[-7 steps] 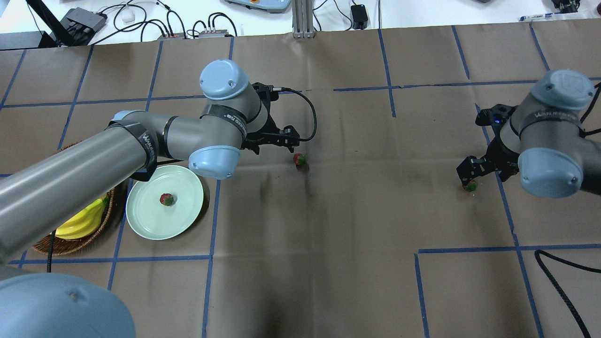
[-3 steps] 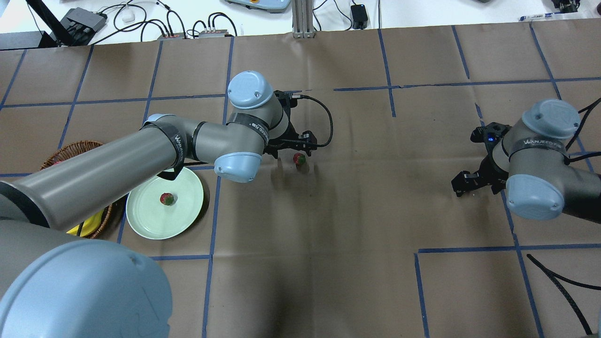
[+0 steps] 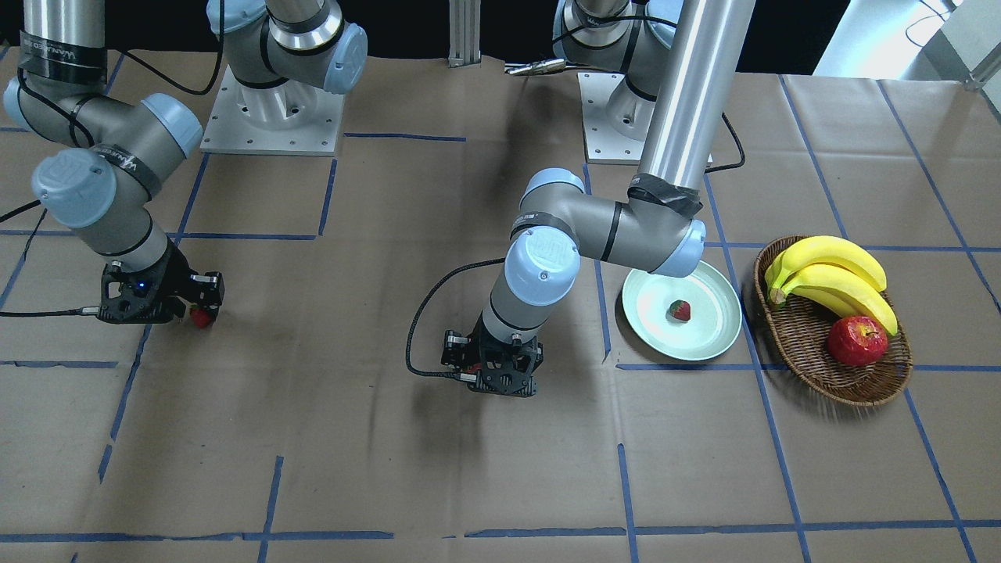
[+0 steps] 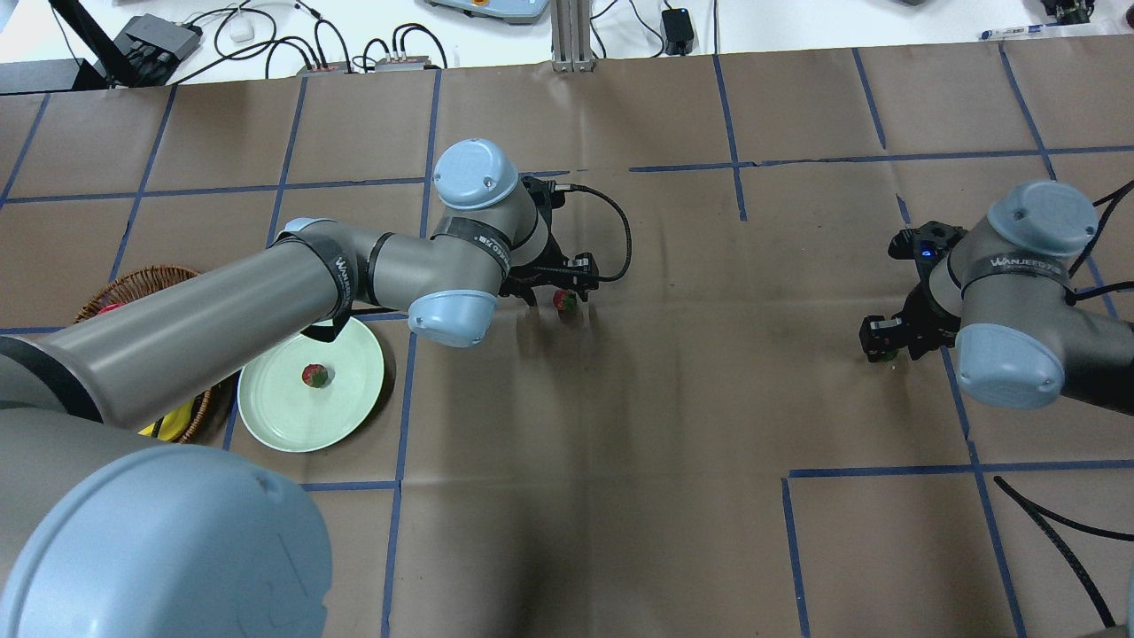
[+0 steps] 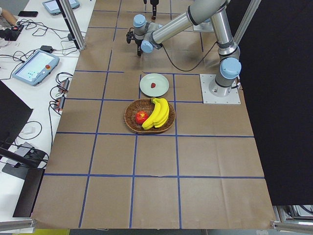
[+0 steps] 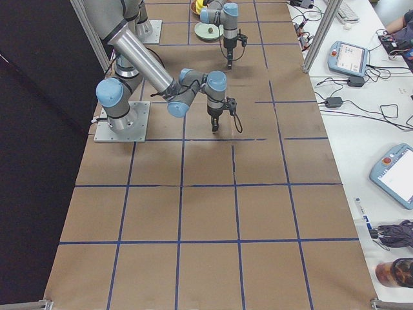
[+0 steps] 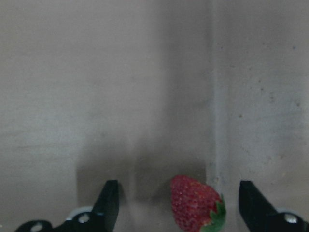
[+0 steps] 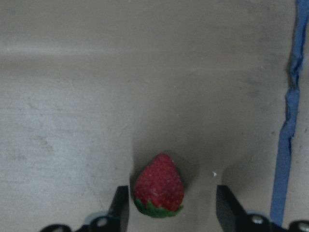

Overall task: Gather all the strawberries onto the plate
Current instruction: 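Grasp mid-table strawberry with left gripper while right grasps third strawberry, then place strawberry on plate with left while right carries third strawberry mid-table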

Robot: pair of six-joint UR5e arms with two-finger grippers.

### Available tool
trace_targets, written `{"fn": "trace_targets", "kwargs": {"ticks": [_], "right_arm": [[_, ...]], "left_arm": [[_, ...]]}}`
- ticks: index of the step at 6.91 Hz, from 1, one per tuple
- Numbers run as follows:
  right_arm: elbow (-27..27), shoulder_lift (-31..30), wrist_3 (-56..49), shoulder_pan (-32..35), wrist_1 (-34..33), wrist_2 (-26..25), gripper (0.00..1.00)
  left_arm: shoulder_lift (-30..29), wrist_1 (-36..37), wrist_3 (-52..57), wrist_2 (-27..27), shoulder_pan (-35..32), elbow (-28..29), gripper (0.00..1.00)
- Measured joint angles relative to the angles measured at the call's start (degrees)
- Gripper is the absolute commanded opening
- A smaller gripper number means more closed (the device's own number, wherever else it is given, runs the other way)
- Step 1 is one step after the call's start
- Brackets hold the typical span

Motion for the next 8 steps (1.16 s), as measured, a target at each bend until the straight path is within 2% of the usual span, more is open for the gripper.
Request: {"fn": "trace_targets", "kwargs": {"ticks": [1, 2, 4, 5, 7, 8], "right_arm": [[-0.2, 0.0, 0.0, 0.0, 0.0, 0.2, 0.16], [-0.2, -0.1, 0.0, 0.1, 0.0, 0.2, 0.09], [-1.7, -0.3, 0.0, 0.2, 0.4, 0.3, 0.07], [-3.7, -0.5, 0.0, 0.5, 1.8, 0.2, 0.07], [-11.5, -0.9, 2.2, 3.9, 11.3, -0.1, 0.07], [-16.1, -0.8, 6.9, 7.4, 17.5, -0.2, 0.07]], "left_arm": [[0.0, 0.0, 0.0, 0.0, 0.0, 0.0, 0.0], [0.0, -0.1, 0.0, 0.0, -0.1, 0.1, 0.0], [1.7, -0.2, 1.6, 0.5, 0.2, -0.1, 0.0], [3.9, -1.4, 5.5, 2.6, 1.2, -0.7, 0.0], [11.2, -7.4, 18.1, 11.4, 5.6, -4.9, 0.0], [15.2, -9.1, 23.6, 13.5, 9.5, -9.0, 0.0]]}}
